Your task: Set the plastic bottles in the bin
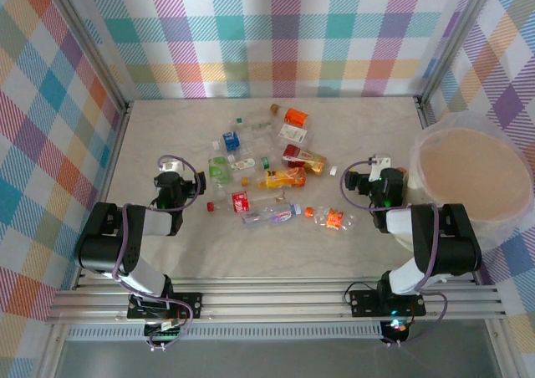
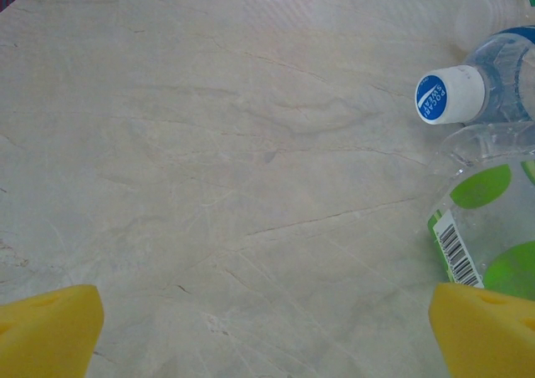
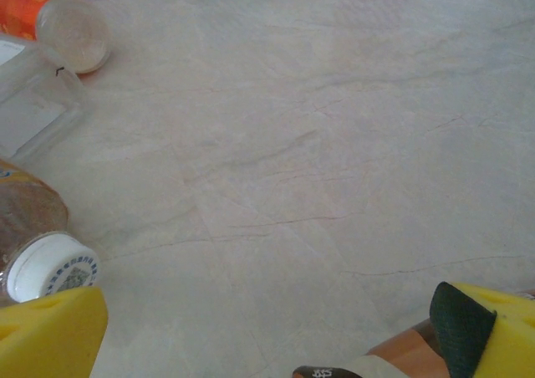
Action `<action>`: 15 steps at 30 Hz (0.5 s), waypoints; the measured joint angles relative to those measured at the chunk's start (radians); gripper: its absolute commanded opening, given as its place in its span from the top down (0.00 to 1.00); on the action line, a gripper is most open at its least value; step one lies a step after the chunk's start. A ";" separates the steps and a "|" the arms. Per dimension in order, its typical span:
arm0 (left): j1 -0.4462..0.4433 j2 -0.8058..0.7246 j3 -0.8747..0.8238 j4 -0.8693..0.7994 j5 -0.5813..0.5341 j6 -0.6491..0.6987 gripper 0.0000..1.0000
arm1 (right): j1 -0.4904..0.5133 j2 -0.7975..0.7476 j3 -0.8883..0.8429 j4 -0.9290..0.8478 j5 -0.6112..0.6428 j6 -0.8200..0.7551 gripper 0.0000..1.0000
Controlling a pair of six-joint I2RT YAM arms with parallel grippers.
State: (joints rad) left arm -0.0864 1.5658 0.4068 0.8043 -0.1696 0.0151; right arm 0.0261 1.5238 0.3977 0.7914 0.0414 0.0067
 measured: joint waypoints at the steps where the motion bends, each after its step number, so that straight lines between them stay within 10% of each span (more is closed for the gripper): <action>1: 0.000 -0.011 0.001 -0.018 0.000 0.000 0.00 | 0.000 -0.015 0.005 -0.023 -0.005 -0.001 0.00; 15: 0.000 -0.422 0.137 -0.478 -0.077 -0.198 0.00 | 0.020 -0.246 0.314 -0.616 -0.118 0.278 0.00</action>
State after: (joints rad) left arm -0.0864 1.1439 0.5438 0.3267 -0.2462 -0.1829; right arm 0.0460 1.2774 0.7120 0.1749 -0.0769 0.2844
